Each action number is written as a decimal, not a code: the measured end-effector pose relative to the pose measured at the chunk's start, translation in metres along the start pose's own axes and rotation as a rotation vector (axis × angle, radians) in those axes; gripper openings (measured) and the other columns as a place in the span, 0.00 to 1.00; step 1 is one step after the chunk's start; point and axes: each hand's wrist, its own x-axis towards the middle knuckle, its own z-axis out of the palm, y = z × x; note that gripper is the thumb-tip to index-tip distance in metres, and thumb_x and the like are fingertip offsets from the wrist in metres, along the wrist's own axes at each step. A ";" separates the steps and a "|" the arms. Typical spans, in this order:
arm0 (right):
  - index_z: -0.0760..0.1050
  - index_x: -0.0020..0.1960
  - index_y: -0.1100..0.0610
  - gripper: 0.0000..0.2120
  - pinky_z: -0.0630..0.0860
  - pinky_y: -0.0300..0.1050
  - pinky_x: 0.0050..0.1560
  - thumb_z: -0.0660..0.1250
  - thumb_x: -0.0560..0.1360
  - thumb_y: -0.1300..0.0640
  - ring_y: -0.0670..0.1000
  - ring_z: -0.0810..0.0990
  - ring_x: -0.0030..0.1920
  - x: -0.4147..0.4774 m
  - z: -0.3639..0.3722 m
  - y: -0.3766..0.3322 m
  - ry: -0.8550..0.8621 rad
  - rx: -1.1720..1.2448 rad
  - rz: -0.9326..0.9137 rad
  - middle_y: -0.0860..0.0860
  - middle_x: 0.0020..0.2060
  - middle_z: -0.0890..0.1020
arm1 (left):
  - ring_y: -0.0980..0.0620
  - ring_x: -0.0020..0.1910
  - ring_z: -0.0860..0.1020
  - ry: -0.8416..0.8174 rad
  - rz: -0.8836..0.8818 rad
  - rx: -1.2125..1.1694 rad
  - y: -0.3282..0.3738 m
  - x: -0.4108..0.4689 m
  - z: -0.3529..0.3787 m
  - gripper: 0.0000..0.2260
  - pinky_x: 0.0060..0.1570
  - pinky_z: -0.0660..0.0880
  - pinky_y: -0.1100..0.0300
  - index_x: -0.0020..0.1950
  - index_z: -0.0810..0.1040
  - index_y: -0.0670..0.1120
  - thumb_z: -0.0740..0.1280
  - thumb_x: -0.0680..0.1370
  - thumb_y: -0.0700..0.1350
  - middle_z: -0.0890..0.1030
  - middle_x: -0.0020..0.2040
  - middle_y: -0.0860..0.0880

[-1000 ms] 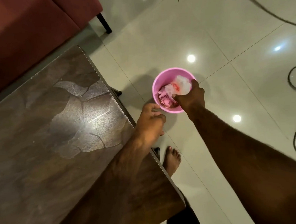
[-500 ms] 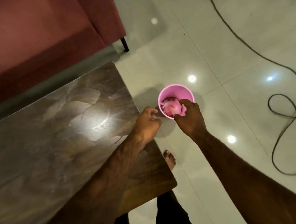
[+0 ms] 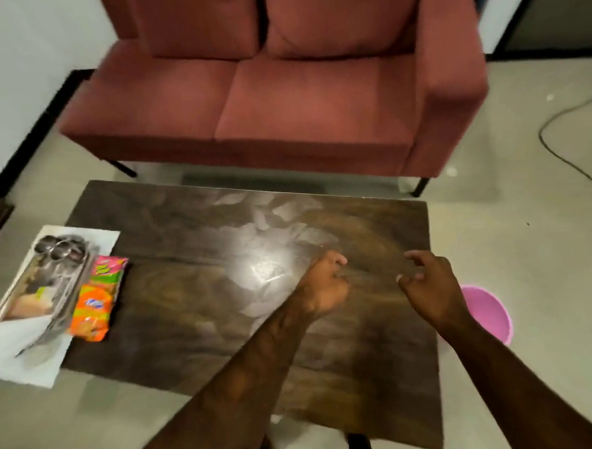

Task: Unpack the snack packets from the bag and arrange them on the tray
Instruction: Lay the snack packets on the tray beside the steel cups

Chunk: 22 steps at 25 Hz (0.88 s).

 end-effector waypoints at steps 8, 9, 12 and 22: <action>0.78 0.68 0.47 0.22 0.71 0.41 0.58 0.75 0.76 0.55 0.39 0.74 0.43 -0.048 0.189 -0.205 -0.155 -0.207 -0.282 0.53 0.63 0.76 | 0.53 0.49 0.76 0.288 -0.091 -0.150 -0.161 -0.086 -0.237 0.17 0.38 0.71 0.67 0.64 0.74 0.50 0.65 0.75 0.43 0.72 0.64 0.47; 0.78 0.69 0.47 0.22 0.71 0.41 0.56 0.75 0.76 0.55 0.39 0.75 0.43 -0.059 0.213 -0.230 -0.189 -0.230 -0.312 0.52 0.63 0.75 | 0.52 0.49 0.76 0.324 -0.113 -0.155 -0.180 -0.099 -0.261 0.17 0.38 0.70 0.67 0.64 0.74 0.49 0.66 0.75 0.43 0.73 0.64 0.46; 0.78 0.69 0.48 0.22 0.79 0.47 0.58 0.75 0.76 0.56 0.52 0.82 0.50 -0.093 0.291 -0.302 -0.342 -0.264 -0.392 0.52 0.63 0.73 | 0.49 0.50 0.78 0.429 -0.182 -0.198 -0.236 -0.138 -0.330 0.16 0.42 0.75 0.62 0.63 0.74 0.49 0.66 0.75 0.42 0.73 0.65 0.46; 0.80 0.67 0.52 0.21 0.72 0.40 0.62 0.74 0.75 0.62 0.52 0.79 0.57 -0.130 0.487 -0.408 -0.638 -0.319 -0.543 0.53 0.63 0.73 | 0.43 0.45 0.79 0.556 -0.400 -0.369 -0.350 -0.183 -0.447 0.13 0.37 0.72 0.59 0.59 0.78 0.41 0.66 0.75 0.35 0.81 0.56 0.38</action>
